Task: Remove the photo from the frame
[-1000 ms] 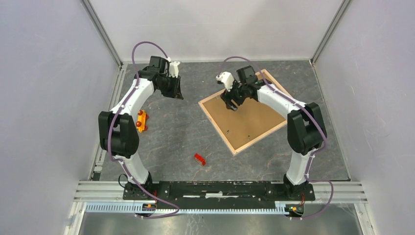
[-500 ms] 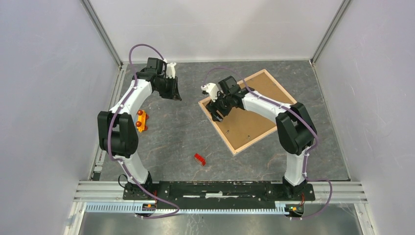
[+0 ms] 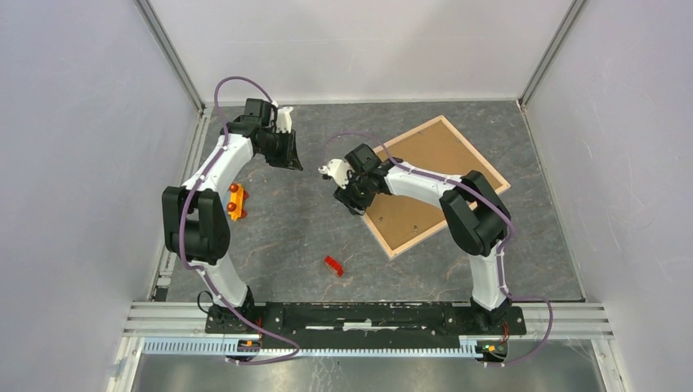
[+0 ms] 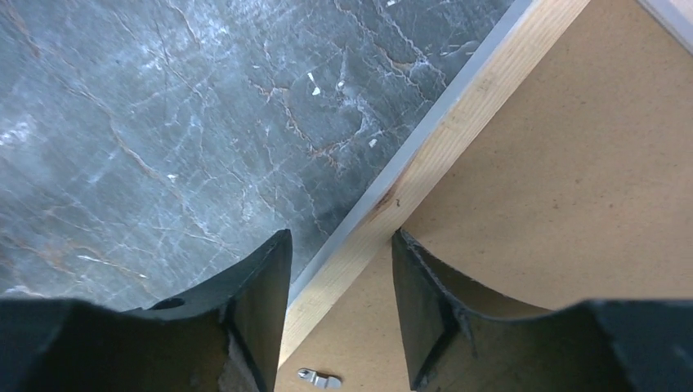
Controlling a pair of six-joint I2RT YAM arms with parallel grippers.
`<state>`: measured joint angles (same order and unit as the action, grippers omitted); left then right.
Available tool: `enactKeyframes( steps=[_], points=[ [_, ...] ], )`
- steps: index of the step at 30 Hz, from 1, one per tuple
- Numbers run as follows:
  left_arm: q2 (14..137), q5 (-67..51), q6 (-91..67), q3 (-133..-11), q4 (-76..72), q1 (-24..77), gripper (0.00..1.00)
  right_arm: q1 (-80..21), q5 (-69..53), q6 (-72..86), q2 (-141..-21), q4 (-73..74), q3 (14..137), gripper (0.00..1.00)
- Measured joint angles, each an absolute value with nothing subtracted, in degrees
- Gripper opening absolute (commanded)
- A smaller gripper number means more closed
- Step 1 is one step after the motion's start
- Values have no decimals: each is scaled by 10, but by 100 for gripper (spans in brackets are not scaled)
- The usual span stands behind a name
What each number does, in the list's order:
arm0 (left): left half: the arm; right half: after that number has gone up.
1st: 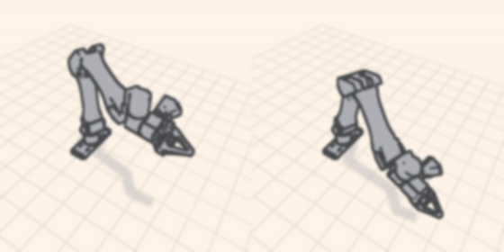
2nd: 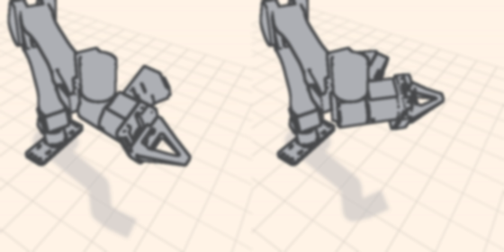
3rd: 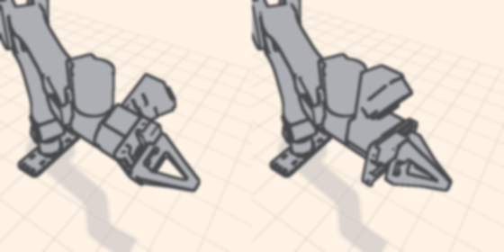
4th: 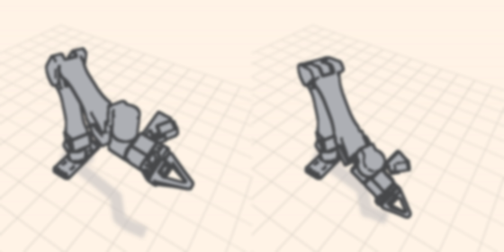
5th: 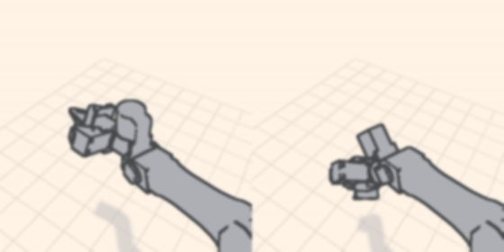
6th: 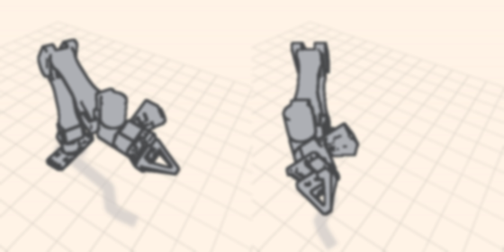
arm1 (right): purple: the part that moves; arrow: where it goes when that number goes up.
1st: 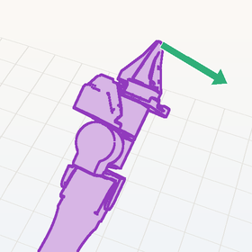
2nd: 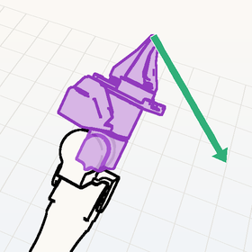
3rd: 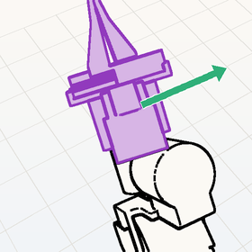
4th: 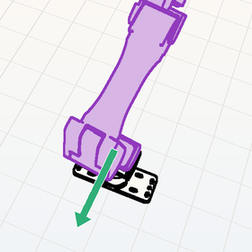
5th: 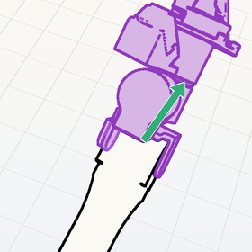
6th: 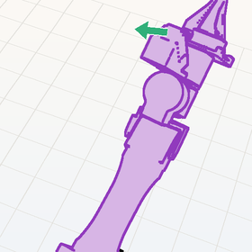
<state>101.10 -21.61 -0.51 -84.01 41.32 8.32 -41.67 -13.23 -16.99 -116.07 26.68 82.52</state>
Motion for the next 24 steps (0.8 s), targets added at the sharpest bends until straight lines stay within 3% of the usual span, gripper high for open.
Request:
enactKeyframes(
  steps=[8,11,24],
  points=[
    [1008,-217,-6,-840,411,82,2,-447,-80,-265,-1161,275,822,37],
    [1008,-218,-6,-840,408,81,2,-454,-86,-299,-1150,271,806,26],
    [1008,-229,-6,-841,403,79,2,-458,-142,-531,-1018,306,636,23]
  ],
)
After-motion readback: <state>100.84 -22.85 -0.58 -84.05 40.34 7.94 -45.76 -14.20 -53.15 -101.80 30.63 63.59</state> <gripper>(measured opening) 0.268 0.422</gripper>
